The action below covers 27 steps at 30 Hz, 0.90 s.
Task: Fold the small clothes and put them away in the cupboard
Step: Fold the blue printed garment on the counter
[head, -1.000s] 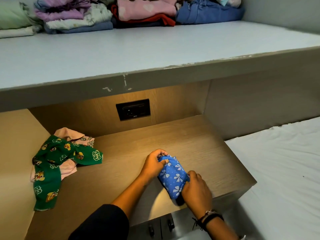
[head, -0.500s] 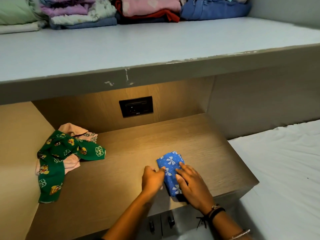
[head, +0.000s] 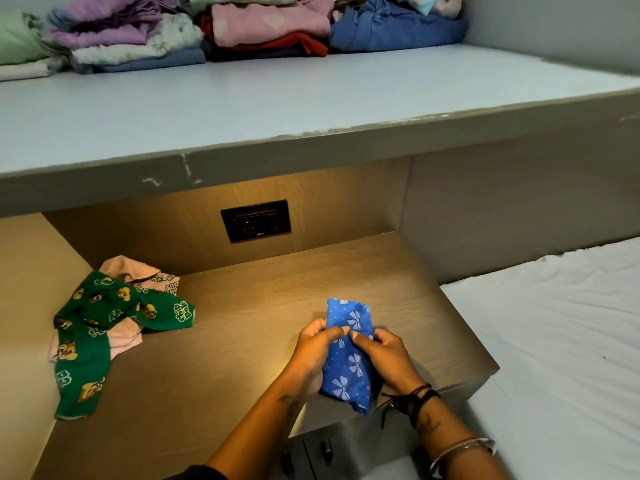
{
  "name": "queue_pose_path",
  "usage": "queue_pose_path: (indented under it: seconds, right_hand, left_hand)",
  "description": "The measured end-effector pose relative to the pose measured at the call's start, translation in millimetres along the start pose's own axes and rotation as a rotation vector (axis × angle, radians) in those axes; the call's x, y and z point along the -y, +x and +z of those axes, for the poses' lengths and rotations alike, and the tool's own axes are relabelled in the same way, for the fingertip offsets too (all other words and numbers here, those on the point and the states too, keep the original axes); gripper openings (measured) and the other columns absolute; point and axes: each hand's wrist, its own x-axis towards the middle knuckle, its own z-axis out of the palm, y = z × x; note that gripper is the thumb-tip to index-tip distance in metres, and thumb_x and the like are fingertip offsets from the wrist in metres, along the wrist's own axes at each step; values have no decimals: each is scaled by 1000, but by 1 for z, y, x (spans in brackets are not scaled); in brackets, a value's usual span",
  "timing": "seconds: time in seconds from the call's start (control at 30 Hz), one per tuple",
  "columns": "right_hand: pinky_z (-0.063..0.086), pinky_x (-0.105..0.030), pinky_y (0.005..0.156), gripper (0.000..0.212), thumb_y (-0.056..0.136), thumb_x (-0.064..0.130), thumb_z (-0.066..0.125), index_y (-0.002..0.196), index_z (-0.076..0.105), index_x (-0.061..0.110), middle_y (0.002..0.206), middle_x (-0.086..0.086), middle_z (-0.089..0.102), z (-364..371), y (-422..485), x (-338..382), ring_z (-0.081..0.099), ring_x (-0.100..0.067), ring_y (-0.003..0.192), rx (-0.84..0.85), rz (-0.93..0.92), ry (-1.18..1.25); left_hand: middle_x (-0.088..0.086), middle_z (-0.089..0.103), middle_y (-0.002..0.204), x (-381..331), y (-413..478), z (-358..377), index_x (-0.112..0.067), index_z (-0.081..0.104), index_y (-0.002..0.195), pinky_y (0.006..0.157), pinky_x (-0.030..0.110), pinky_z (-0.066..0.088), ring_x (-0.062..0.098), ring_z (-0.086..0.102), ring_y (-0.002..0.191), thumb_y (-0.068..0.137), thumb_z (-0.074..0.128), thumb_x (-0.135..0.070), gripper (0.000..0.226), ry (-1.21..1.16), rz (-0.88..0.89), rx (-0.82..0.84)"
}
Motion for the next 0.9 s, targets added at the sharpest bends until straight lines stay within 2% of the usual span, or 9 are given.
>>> queue_pose_path:
  seconds: [0.1, 0.23, 0.4, 0.5, 0.57, 0.6, 0.67, 0.77, 0.9]
  right_hand:
    - [58, -49, 86, 36, 81, 24, 77, 110, 63, 8, 102, -15, 76, -22, -3, 13, 73, -33, 94, 85, 29, 207]
    - [56, -53, 88, 35, 82, 15, 74, 111, 63, 1, 105, -21, 73, -60, 2, 26, 70, -41, 98, 42, 23, 299]
    - [60, -31, 58, 21, 85, 12, 72, 104, 66, 5, 94, -10, 77, -109, 20, 36, 75, -23, 75, -165, -99, 12]
    - [60, -39, 76, 17, 89, 9, 66, 106, 67, 5, 104, -11, 74, -120, 36, 29, 73, -25, 87, -216, -145, -227]
    - [53, -38, 91, 28, 92, 12, 60, 119, 62, 8, 116, -7, 66, -126, 45, 22, 64, -28, 105, -253, -239, -522]
    - [49, -39, 95, 35, 93, 16, 56, 128, 57, 10, 124, -9, 61, -129, 47, 18, 58, -29, 114, -279, -304, -727]
    - [43, -44, 104, 44, 96, 25, 48, 139, 47, 14, 143, -12, 49, -136, 52, 12, 48, -31, 128, -327, -470, -1074]
    - [21, -41, 118, 54, 101, 39, 29, 151, 28, 19, 161, -4, 22, -145, 57, -4, 22, -23, 148, -130, -517, -1392]
    - [3, -34, 122, 75, 90, 60, -5, 155, 5, 24, 164, 6, 5, -156, 60, -21, 2, -11, 151, 27, -396, -1406]
  left_hand:
    - [25, 71, 108, 1, 2, 17, -6, 60, 109, 86, 51, 56, 37, 69, 93, 83, 69, -10, 27, -153, 2, 76]
    - [18, 75, 99, 10, 12, 57, -8, 60, 105, 73, 43, 60, 30, 73, 85, 82, 72, -12, 26, -197, 1, 84]
    - [18, 73, 105, 33, 36, 111, -7, 54, 105, 72, 43, 61, 31, 72, 88, 86, 69, -4, 24, -139, -29, -88]
    - [17, 64, 120, 45, 41, 131, -13, 48, 114, 67, 26, 58, 20, 67, 90, 88, 61, 4, 34, 131, 83, -181]
    - [11, 50, 137, 56, 43, 131, -19, 44, 130, 92, 27, 53, 21, 56, 114, 87, 61, -1, 49, 564, 299, -238]
    - [7, 40, 148, 61, 44, 128, -21, 42, 139, 110, 34, 39, 24, 42, 132, 87, 61, -9, 56, 845, 412, -252]
    - [0, 16, 163, 68, 48, 118, -28, 39, 146, 121, 44, 8, 26, 10, 151, 90, 56, -24, 59, 1262, 574, -205]
    - [-5, 7, 166, 74, 59, 101, -28, 27, 153, 120, 44, -7, 17, -4, 153, 99, 38, -38, 56, 1482, 572, 65]
    - [-9, 2, 166, 74, 71, 90, -29, 11, 156, 119, 44, -9, 15, -6, 152, 98, 26, -56, 65, 1604, 505, 166]
